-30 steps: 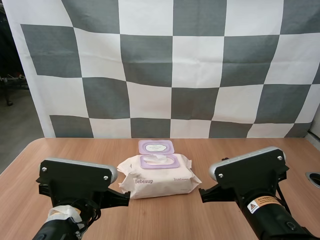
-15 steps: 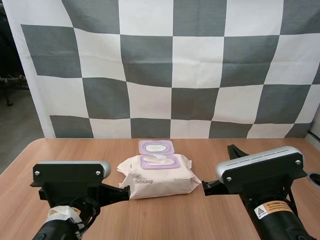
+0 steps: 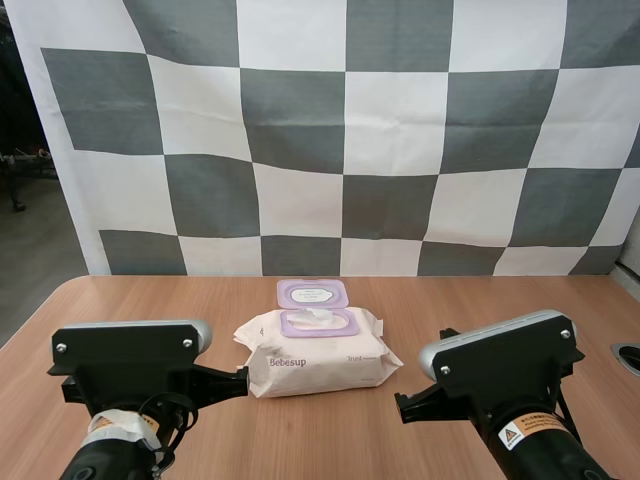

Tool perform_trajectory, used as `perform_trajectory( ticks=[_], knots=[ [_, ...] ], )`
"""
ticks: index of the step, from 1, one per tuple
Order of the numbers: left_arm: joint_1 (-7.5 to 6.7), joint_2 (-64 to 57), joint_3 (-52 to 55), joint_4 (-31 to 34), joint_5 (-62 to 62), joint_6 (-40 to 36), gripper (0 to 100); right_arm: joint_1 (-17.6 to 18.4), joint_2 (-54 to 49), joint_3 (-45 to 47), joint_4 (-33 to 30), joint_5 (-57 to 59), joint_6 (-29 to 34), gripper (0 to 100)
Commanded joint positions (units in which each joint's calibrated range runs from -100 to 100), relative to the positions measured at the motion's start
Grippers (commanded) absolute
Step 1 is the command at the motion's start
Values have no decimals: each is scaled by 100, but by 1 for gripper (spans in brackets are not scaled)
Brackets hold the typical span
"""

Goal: Open the wet wipes lid

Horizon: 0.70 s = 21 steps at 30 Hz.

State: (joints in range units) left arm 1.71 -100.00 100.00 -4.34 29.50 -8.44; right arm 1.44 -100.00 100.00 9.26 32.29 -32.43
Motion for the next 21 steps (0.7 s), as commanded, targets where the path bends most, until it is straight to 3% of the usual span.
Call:
perform_trajectory(
  ticks=[1, 15, 21],
  knots=[
    [0, 0, 0, 42, 7, 2, 0, 4, 0, 0, 109, 294, 0, 0],
    [0, 0, 0, 195, -34, 41, 0, 4, 0, 0, 130, 277, 43, 0],
    [0, 0, 0, 248, -1445, 982, 0, 4, 0, 0, 130, 277, 43, 0]
  ],
)
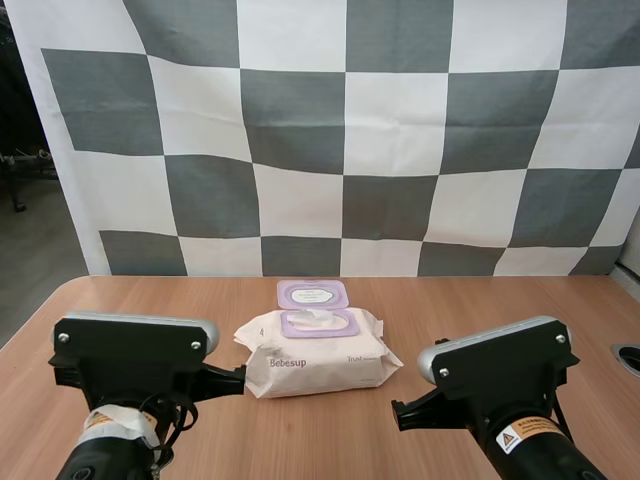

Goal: Open the wet wipes lid

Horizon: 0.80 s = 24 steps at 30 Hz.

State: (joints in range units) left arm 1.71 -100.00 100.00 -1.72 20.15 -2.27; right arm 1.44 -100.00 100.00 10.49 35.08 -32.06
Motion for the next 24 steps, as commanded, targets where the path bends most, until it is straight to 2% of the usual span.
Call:
perform_trajectory(
  ticks=[1, 6, 12, 24],
  knots=[
    [0, 0, 0, -13, -687, 365, 0, 4, 0, 0, 7, -2, 6, 0],
    [0, 0, 0, -13, -874, 365, 0, 4, 0, 0, 7, -2, 6, 0],
    [0, 0, 0, -93, 1337, 254, 0, 4, 0, 0, 7, -2, 6, 0],
    [0, 0, 0, -93, 1319, 283, 0, 4, 0, 0, 26, -17, 64, 0]
  ],
)
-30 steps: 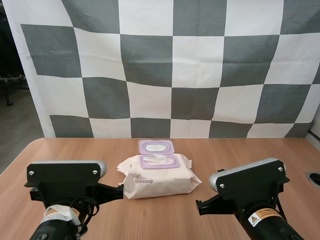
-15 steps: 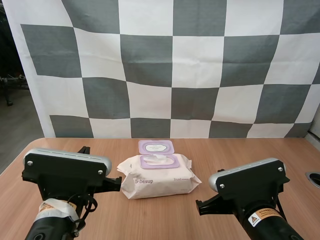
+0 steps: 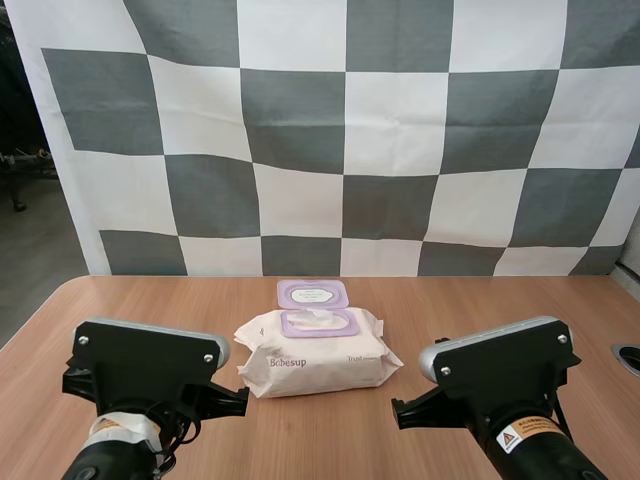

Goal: Open the wet wipes lid

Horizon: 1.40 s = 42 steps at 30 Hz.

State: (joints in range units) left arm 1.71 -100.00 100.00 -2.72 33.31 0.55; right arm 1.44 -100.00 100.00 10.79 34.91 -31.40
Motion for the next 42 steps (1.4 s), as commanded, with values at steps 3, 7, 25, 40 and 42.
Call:
perform_trajectory(
  ticks=[3, 7, 25, 40, 42],
  knots=[
    [0, 0, 0, 8, 4, 1, 0, 4, 0, 0, -4, -1, -2, 0],
    [0, 0, 0, 8, 4, 1, 0, 4, 0, 0, -4, -2, -2, 0],
    [0, 0, 0, 148, -311, -733, 0, 4, 0, 0, 269, -103, 1, 0],
    [0, 0, 0, 272, -258, -756, 0, 4, 0, 0, 269, -120, 1, 0],
    [0, 0, 0, 272, -258, -756, 0, 4, 0, 0, 269, -121, 1, 0]
  ],
)
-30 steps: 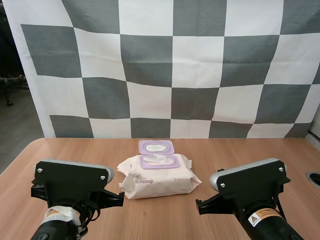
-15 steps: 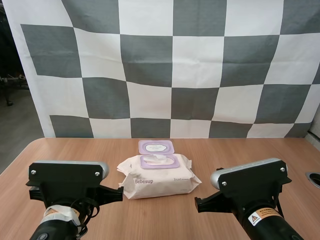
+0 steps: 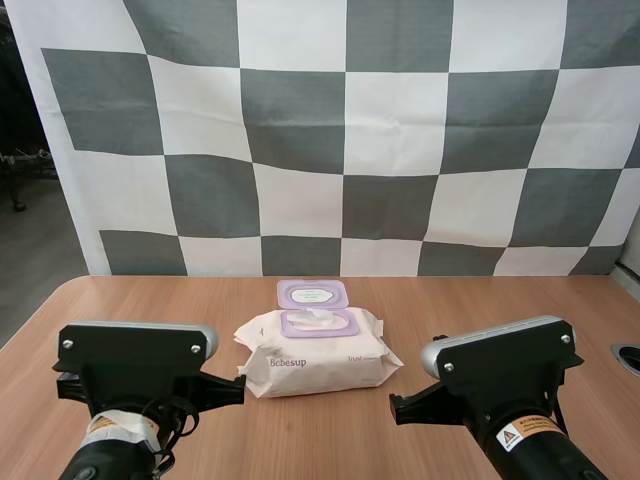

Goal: Open the wet wipes lid

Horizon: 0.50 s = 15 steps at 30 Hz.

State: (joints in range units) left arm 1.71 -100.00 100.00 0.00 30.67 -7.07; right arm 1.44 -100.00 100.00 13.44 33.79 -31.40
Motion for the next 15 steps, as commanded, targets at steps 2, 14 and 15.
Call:
perform_trajectory(
  ticks=[2, 14, 15],
  knots=[
    [0, 0, 0, 0, 6, 6, 0, 4, 0, 0, 5, -8, 1, 0],
    [0, 0, 0, 0, -20, -4, 0, 4, 0, 0, 5, -8, 1, 0],
    [0, 0, 0, 0, -20, -4, 0, 4, 0, 0, 5, -8, 1, 0]
  ],
)
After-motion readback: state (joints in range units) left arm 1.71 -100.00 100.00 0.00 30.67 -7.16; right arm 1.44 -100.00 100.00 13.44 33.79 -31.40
